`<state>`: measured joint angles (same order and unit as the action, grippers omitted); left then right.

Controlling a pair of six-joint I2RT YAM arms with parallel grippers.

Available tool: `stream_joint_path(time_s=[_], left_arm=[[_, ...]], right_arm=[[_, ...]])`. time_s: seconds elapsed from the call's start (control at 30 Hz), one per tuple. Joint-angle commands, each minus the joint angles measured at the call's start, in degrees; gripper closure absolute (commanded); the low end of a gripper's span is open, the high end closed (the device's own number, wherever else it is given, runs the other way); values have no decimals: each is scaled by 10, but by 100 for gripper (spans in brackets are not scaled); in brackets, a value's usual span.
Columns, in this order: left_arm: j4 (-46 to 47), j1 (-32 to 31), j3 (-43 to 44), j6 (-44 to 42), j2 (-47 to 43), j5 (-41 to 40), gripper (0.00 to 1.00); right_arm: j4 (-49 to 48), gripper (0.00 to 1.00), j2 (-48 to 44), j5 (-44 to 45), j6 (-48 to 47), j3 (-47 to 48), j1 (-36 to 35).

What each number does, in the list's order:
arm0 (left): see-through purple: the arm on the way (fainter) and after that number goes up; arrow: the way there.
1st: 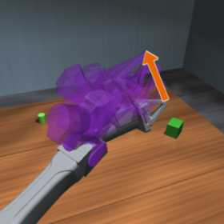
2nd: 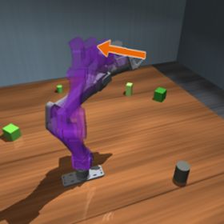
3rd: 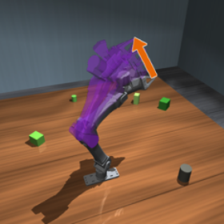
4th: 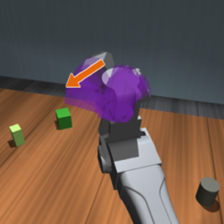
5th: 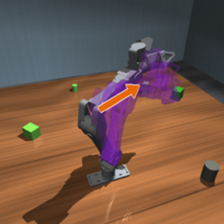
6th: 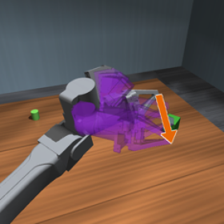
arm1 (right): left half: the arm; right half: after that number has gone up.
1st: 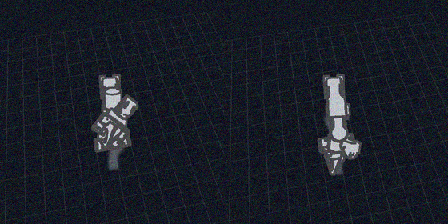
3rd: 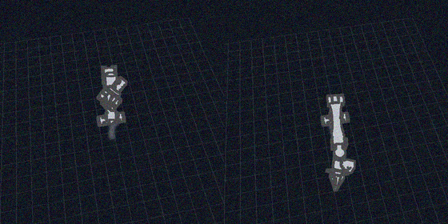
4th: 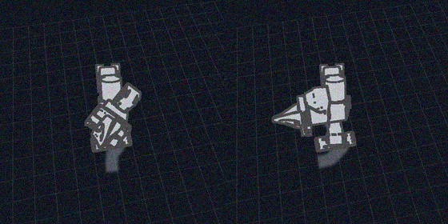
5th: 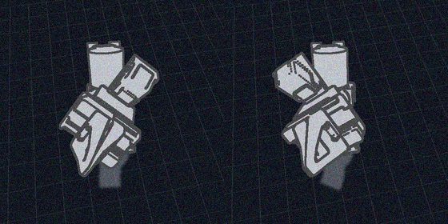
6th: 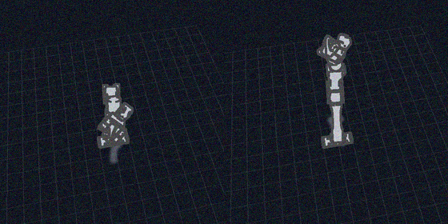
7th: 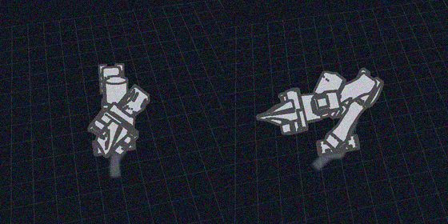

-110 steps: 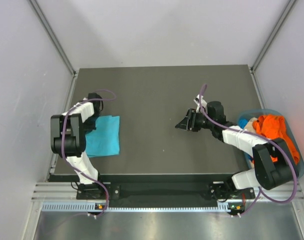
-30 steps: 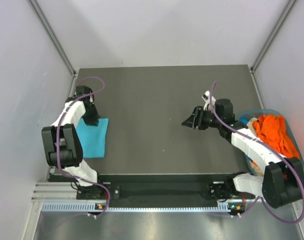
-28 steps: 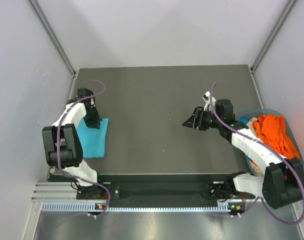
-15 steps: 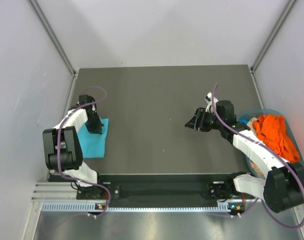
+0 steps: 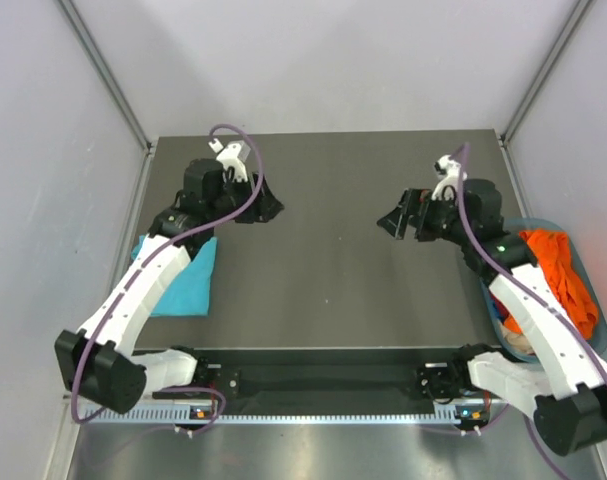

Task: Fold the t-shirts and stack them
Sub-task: Reset both grippers

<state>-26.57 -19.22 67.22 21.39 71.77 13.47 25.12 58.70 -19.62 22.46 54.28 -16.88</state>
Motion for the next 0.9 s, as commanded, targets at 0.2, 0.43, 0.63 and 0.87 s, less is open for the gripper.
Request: stream_joint_path(time_s=[0.2, 0.43, 0.63, 0.87], left_arm=[[123, -22, -26, 8, -64, 161, 1], [138, -26, -58, -6, -82, 172, 1], [164, -26, -73, 6, -113, 173, 1], [159, -26, -69, 17, -120, 179, 1]], right_arm=[[50, 0, -103, 115, 11, 62, 6], [77, 0, -120, 176, -4, 81, 5], [76, 1, -126, 174, -6, 81, 5], [75, 0, -133, 173, -5, 79, 6]])
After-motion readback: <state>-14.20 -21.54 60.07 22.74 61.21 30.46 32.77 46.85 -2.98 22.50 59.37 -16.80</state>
